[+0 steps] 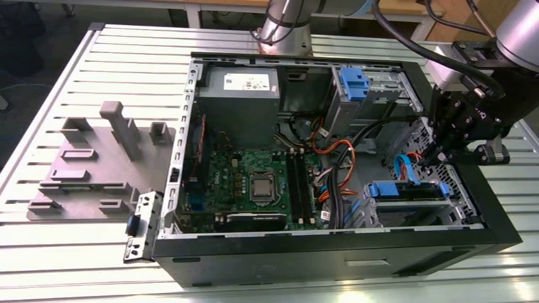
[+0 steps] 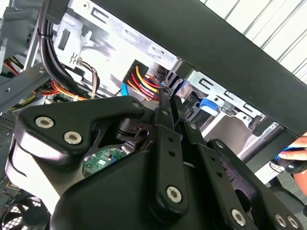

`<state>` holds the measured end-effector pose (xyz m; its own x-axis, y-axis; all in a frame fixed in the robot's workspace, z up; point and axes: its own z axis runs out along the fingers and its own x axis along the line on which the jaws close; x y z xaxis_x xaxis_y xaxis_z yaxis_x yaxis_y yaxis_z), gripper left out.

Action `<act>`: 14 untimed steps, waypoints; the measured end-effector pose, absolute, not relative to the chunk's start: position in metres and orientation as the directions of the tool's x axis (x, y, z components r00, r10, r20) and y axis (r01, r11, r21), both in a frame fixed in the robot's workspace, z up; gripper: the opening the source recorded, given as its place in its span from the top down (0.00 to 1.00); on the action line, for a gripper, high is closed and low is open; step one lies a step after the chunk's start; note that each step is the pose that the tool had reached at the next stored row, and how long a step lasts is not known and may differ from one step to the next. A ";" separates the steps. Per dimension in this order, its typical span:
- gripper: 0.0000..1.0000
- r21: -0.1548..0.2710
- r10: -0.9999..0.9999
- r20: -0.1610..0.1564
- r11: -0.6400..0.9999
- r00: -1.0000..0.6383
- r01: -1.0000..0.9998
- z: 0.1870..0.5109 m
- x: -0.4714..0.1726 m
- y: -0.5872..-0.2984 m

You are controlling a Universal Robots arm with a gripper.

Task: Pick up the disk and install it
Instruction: 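Insert the second disk wire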

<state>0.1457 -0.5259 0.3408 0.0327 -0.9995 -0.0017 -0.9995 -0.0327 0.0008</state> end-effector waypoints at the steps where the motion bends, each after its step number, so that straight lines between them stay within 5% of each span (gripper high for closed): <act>1: 0.84 0.001 -0.999 -0.002 -0.033 0.033 -0.999 0.341 0.146 -0.527; 14: 0.84 -0.004 -0.999 -0.009 -0.033 0.033 -0.999 0.347 0.146 -0.536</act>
